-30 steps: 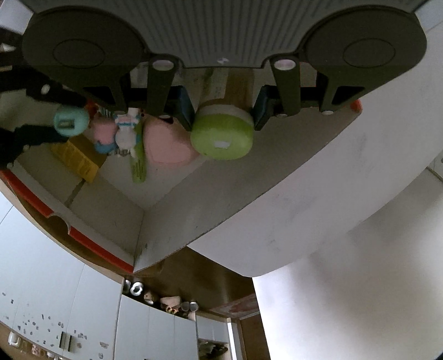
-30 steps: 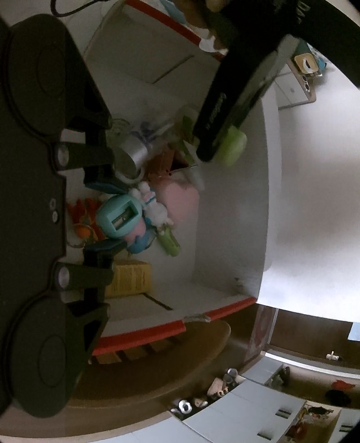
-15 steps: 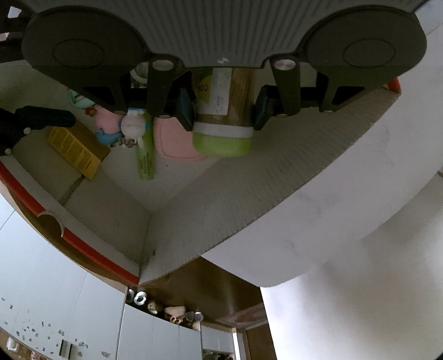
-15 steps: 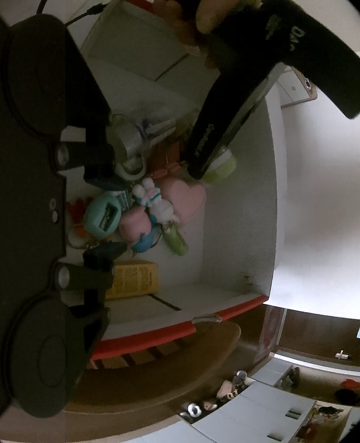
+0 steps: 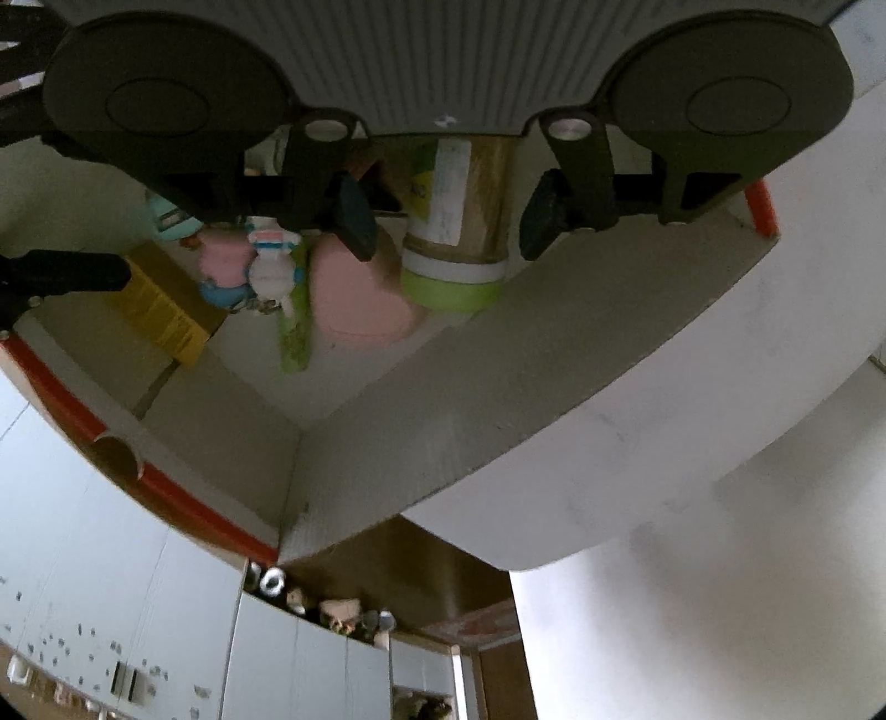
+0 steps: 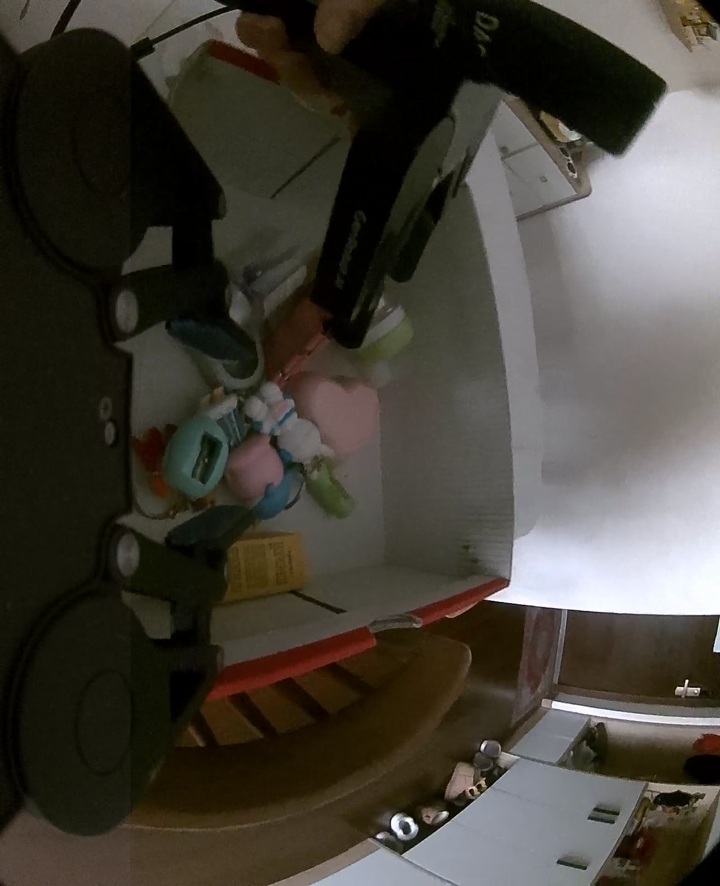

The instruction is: Organize rigid objects

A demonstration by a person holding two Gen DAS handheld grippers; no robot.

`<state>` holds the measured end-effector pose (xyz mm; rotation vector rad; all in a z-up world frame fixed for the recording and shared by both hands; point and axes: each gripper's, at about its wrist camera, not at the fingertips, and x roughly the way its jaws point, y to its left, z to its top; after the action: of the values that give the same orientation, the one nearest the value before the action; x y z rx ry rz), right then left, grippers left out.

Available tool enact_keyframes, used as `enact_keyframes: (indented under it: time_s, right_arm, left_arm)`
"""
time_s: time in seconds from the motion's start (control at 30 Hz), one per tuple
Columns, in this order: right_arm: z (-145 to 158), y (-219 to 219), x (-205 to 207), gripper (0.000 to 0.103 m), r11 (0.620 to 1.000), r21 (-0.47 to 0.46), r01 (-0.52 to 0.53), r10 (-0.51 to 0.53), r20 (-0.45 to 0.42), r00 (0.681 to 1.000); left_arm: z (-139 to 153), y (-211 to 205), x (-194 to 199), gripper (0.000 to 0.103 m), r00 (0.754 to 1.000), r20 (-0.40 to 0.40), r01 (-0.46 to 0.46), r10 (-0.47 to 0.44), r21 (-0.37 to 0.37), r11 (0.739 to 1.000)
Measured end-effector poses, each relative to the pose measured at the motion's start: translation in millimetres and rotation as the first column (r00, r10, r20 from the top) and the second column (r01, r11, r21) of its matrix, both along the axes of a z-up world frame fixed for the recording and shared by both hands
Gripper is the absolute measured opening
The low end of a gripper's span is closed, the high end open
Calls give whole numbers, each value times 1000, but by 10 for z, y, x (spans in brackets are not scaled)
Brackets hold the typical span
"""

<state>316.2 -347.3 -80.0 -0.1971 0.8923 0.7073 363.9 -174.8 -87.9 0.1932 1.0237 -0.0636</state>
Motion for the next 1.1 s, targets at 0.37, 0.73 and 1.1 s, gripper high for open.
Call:
enact_keyframes:
  time_s: [0.37, 0.73, 1.1]
  right_arm:
    - [218, -3, -227, 67, 998, 44, 43, -44, 29, 999]
    - [490, 68, -599, 83, 991, 106, 87, -96, 84, 992]
    - [767, 79, -1049, 99, 968, 196, 157, -186, 136, 973]
  left_arm:
    - [288, 111, -417, 66, 996, 89, -13, 19, -74, 997]
    - [522, 331, -866, 67, 984, 175, 15, 12, -151, 988]
    - [684, 623, -1350, 77, 973, 230, 68, -18, -212, 975]
